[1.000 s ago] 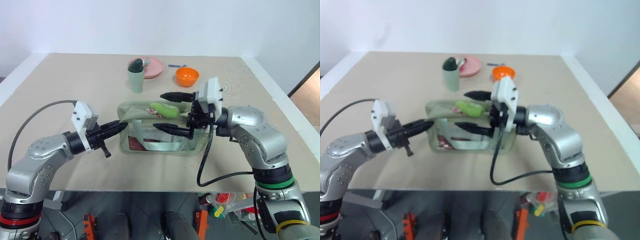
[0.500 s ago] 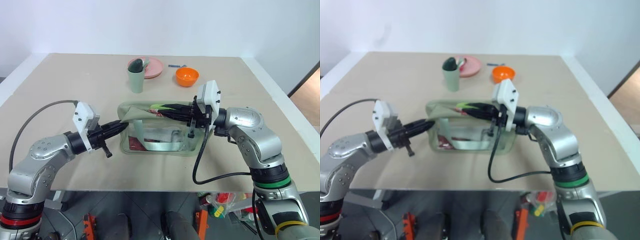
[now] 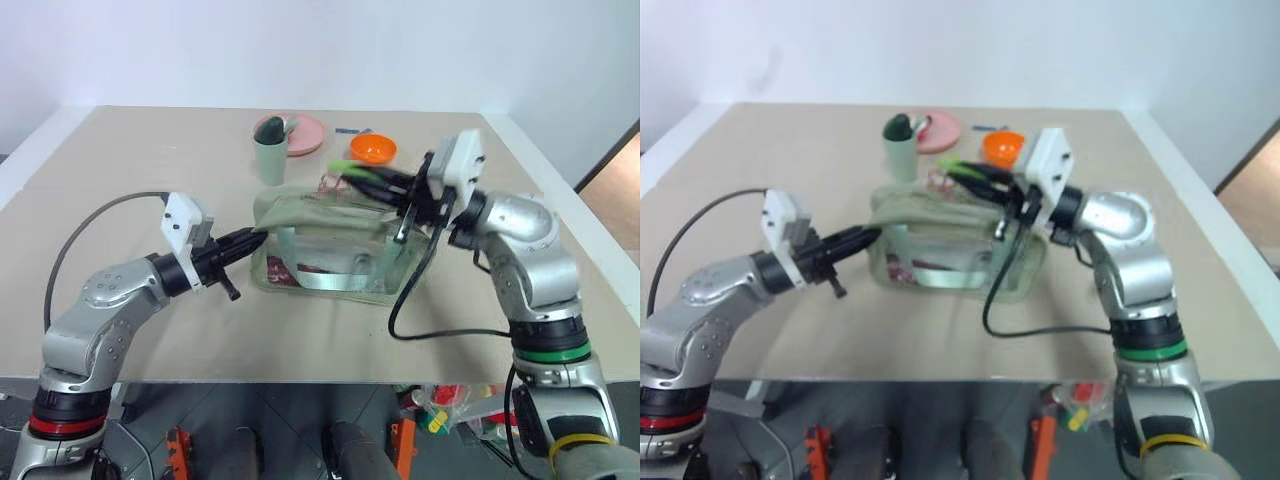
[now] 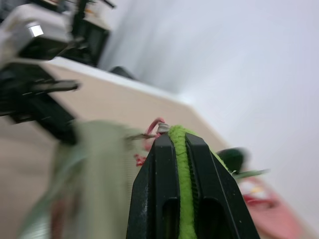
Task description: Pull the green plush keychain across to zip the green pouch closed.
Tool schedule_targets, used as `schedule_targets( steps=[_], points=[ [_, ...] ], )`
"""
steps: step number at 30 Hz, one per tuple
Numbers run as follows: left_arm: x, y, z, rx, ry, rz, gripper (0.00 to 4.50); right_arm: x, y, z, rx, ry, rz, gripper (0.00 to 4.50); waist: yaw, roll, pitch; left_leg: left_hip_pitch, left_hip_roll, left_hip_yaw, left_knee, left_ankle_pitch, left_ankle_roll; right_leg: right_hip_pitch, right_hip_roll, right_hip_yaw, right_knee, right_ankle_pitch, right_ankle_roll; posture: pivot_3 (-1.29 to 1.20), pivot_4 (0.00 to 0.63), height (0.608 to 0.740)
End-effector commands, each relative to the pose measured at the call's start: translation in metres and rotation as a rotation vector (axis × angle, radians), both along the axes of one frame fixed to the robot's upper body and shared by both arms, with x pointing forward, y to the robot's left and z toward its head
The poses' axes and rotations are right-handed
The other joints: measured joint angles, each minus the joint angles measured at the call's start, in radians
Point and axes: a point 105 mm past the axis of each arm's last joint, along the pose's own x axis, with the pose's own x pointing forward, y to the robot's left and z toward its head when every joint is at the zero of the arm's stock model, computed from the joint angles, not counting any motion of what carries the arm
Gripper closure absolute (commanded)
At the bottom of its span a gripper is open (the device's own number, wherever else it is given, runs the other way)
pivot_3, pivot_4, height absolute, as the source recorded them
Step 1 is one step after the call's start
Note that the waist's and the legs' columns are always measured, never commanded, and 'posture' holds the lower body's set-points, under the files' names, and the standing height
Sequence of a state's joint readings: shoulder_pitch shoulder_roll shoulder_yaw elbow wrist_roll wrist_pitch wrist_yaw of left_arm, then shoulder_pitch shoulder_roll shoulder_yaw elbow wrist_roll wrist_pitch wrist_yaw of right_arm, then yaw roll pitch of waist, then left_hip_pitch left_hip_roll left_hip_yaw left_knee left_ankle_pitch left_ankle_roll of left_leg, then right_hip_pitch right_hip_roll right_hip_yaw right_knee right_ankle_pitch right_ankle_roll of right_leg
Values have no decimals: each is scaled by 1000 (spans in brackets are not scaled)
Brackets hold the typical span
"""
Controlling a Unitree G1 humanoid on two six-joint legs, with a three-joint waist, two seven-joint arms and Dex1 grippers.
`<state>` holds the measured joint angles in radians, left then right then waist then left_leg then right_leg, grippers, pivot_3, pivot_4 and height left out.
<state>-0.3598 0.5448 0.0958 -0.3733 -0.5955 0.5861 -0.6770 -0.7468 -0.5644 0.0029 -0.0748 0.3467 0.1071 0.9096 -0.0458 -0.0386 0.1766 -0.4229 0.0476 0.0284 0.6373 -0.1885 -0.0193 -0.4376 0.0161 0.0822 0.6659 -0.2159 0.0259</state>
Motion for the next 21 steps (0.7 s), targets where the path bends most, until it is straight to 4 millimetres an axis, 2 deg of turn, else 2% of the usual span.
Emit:
schedule_targets(
  steps=[1,8,12,14,16,19,21],
  points=[
    [3,1,11,-12,-53,34,4500,8,-33,27,37,-128,-146,4470,0,0,0,0,0,0,0,0,0,0,0,0,0,0,0,0,150,740],
    [12,-2,10,-47,-43,106,4500,19,-81,26,29,-172,-389,4470,1,0,0,-1,0,0,-2,0,0,-1,0,1,0,-1,2,0,150,740],
    [18,-2,10,-49,-56,154,4500,29,-117,22,27,-182,-612,4470,0,0,0,-1,-1,0,-1,0,0,-1,0,1,0,-1,2,0,150,740],
    [20,-3,10,-51,-61,173,4500,38,-139,3,0,-136,-779,4470,1,0,0,-1,-1,0,-1,0,0,-1,0,1,0,-1,2,0,150,740],
    [22,-5,9,-56,-58,183,4500,45,-144,-18,-22,-76,-866,4470,1,-1,-1,-1,-1,0,-1,0,0,0,-1,1,0,-1,2,0,150,740],
    [22,-8,7,-55,-56,180,4500,52,-137,-43,-30,-8,-916,4470,-5,0,0,0,-1,1,-1,0,0,-1,-1,3,0,0,3,0,150,740],
    [22,-10,6,-50,-57,178,4500,55,-124,-70,-90,45,-904,4470,-5,0,0,0,-1,2,-1,0,0,-2,0,4,0,1,3,0,150,740]
  ],
)
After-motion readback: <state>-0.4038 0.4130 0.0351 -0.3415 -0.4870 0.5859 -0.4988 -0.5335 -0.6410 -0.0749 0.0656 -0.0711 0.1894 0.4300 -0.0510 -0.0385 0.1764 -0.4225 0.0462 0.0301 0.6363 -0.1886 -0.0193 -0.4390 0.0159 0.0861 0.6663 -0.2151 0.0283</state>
